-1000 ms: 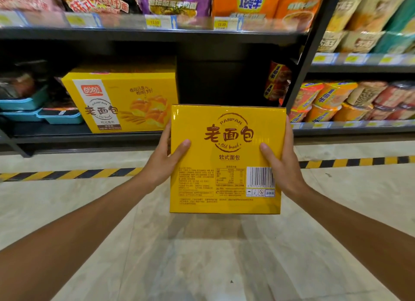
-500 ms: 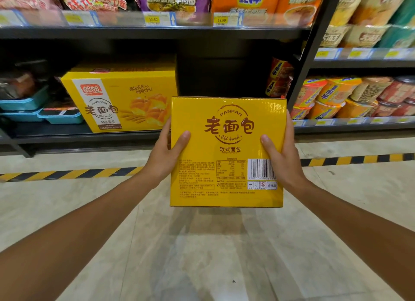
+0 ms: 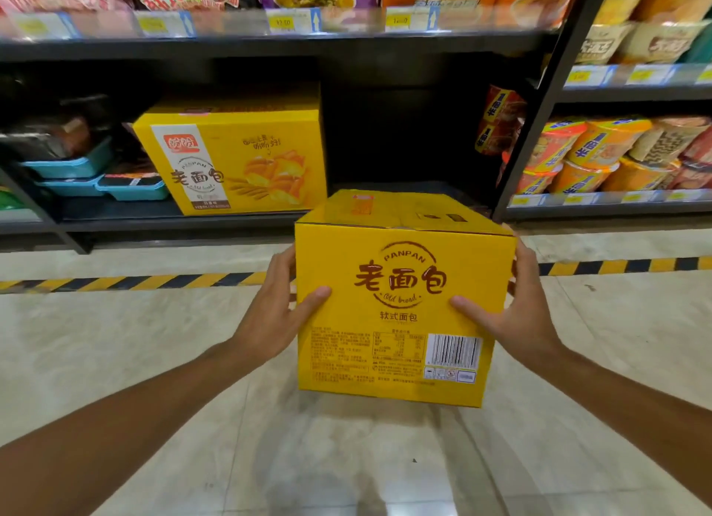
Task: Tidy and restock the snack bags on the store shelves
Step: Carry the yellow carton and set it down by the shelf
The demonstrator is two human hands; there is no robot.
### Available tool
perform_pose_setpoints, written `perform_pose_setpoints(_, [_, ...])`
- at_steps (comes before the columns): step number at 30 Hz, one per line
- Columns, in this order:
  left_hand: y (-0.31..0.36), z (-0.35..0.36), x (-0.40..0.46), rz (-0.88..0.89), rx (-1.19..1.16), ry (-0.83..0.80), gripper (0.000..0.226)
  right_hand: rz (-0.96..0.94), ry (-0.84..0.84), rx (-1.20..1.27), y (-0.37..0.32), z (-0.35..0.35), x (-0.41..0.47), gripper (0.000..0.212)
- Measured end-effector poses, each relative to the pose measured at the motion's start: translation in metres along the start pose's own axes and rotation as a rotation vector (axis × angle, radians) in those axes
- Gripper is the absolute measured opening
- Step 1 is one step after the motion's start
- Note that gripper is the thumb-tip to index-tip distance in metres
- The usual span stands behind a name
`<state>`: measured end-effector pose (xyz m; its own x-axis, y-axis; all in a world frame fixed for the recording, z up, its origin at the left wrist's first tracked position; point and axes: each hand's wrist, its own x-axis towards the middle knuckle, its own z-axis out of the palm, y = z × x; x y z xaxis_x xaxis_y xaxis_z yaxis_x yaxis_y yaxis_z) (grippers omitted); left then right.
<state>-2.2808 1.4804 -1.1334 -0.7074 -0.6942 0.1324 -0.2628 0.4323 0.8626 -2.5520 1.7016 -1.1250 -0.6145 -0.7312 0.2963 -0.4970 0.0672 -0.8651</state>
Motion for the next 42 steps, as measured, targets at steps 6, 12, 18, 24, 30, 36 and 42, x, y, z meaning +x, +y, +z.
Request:
perform_pose_setpoints(6, [-0.013, -0.005, -0.036, -0.08, 0.122, -0.124, 0.069, -0.009, -0.255, -0.031, 0.016, 0.01, -0.043, 0.131])
perform_pose_setpoints(12, [-0.047, -0.028, -0.053, -0.185, 0.278, -0.24, 0.073, -0.032, -0.487, -0.13, 0.035, 0.025, -0.068, 0.116])
perform_pose_setpoints(18, [-0.071, -0.036, -0.064, -0.171, 0.41, -0.12, 0.081, -0.095, -0.534, -0.178, 0.044, 0.033, -0.069, 0.1])
perform_pose_setpoints(24, [-0.052, 0.021, -0.103, -0.639, -0.052, 0.251, 0.076, 0.058, -0.24, -0.054, 0.041, 0.032, 0.0, 0.07])
perform_pose_setpoints(30, [0.017, 0.081, -0.112, -0.679, -0.511, 0.056, 0.099, 0.321, -0.18, -0.036, 0.061, 0.045, 0.106, 0.077])
perform_pose_setpoints(36, [0.035, 0.103, -0.085, -0.722, -0.487, 0.108, 0.094, 0.434, -0.192, 0.137, 0.065, 0.065, 0.138, 0.078])
perform_pose_setpoints(42, [0.031, 0.115, -0.086, -0.828, -0.551, 0.132, 0.132, 0.447, -0.194, 0.186, 0.08, 0.061, 0.153, 0.09])
